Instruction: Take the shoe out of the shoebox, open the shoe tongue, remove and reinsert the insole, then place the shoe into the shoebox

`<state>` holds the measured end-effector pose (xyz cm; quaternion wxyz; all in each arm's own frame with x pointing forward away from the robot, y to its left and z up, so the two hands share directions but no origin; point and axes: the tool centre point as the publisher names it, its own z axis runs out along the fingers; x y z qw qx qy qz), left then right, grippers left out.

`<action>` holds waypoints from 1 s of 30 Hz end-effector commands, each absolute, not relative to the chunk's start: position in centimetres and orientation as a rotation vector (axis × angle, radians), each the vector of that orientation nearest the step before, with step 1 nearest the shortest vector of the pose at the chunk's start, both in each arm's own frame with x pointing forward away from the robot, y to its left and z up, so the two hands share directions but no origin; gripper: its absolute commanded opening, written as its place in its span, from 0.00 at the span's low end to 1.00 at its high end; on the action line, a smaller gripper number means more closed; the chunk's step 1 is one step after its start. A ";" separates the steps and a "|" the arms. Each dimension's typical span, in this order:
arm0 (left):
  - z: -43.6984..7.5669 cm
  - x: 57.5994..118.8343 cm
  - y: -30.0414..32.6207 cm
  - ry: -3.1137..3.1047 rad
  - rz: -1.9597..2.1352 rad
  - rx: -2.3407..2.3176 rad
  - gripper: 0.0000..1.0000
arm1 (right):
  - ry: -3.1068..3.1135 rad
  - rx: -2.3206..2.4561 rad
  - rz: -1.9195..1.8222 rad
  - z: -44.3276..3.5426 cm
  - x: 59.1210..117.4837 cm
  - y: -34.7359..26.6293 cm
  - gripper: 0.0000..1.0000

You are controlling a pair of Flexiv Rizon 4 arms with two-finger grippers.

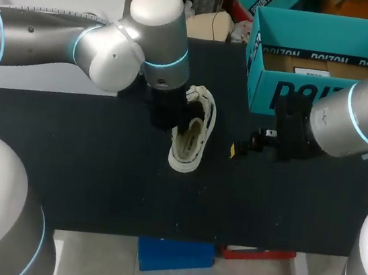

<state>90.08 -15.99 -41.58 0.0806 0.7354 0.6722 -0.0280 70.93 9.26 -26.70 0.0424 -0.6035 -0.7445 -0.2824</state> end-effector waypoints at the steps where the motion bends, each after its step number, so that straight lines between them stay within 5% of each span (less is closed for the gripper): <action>1: -42.3 90.6 -16.3 2.020 -0.037 2.195 0.35 | -2.279 -1.850 -0.862 -26.7 70.9 9.4 1.00; 4: -42.5 90.8 -16.3 2.059 -0.044 2.154 0.29 | -2.279 -1.850 -0.862 -26.7 70.9 9.4 1.00; 6: -42.5 90.9 -16.4 2.055 -0.037 2.153 0.00 | -2.279 -1.850 -0.862 -26.7 70.9 9.4 1.00; 15: -39.0 90.7 -16.0 2.022 -0.032 2.145 0.00 | -2.279 -1.850 -0.862 -26.7 70.9 9.4 1.00; 30: -23.7 92.4 -14.1 2.087 0.077 1.695 0.00 | -2.279 -1.850 -0.862 -26.7 70.9 9.4 1.00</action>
